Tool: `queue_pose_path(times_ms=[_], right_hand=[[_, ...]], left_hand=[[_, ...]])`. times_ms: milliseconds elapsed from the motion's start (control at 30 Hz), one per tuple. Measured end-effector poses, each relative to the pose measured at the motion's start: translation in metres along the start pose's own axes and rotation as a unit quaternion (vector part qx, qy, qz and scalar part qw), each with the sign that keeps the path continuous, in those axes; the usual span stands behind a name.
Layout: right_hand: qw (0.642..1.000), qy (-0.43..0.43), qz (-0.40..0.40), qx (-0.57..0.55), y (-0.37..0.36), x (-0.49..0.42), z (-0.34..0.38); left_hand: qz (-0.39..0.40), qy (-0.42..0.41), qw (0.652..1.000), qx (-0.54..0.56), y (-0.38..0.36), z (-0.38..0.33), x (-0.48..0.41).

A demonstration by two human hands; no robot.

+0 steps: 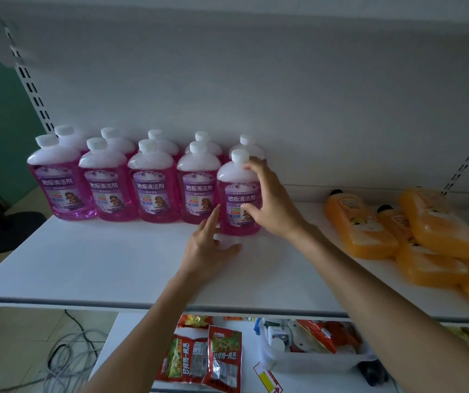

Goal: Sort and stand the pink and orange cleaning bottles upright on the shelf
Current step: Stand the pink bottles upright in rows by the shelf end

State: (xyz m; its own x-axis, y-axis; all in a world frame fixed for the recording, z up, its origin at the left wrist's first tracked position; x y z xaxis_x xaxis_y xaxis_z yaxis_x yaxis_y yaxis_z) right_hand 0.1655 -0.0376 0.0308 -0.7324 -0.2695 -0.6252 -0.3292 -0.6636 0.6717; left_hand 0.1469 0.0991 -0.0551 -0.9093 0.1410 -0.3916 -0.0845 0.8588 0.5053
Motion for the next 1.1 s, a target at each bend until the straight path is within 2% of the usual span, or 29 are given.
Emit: queue_pose_path(times_ms=[200, 333, 600, 767, 833, 933, 1100], right_hand=[[0.999, 0.02, -0.034, 0.032, 0.001, 0.0, -0.001], [0.996, -0.011, -0.04, 0.076, -0.003, -0.005, -0.009], [0.999, -0.025, -0.042, 0.005, 0.004, -0.008, -0.017], [0.999, -0.012, -0.024, 0.034, -0.002, -0.008, -0.019], [0.996, -0.005, -0.034, 0.081, 0.0, -0.006, -0.016], [0.994, -0.02, -0.025, 0.106, -0.001, -0.004, -0.013], [0.994, -0.026, -0.016, 0.104, 0.002, 0.008, -0.016]], left_hand=[[0.016, 0.013, 1.0, 0.0, -0.002, 0.002, 0.0], [0.043, 0.019, 0.999, -0.006, -0.005, -0.002, 0.001], [0.07, 0.021, 0.997, -0.016, -0.01, 0.002, -0.002], [0.022, 0.061, 0.998, 0.002, -0.005, 0.007, -0.009], [0.038, 0.075, 0.995, -0.044, -0.007, 0.004, -0.011], [0.102, 0.048, 0.981, -0.155, -0.018, -0.007, -0.009], [0.138, 0.026, 0.974, -0.177, -0.029, -0.012, -0.016]])
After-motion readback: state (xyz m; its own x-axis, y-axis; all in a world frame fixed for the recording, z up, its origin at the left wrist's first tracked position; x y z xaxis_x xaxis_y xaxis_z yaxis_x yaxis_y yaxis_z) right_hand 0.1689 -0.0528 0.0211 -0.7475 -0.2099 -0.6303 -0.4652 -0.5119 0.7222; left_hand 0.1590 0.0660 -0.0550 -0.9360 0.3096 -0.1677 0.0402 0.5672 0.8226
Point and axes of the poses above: each hand's wrist, its own x-axis away from the middle knuckle, its own y-axis out of the back of the hand, z = x × y, the point moved 7 cm from there along -x, towards the middle knuckle, and after that the axes turned 4 degrees about x, right-handed, at the moved point
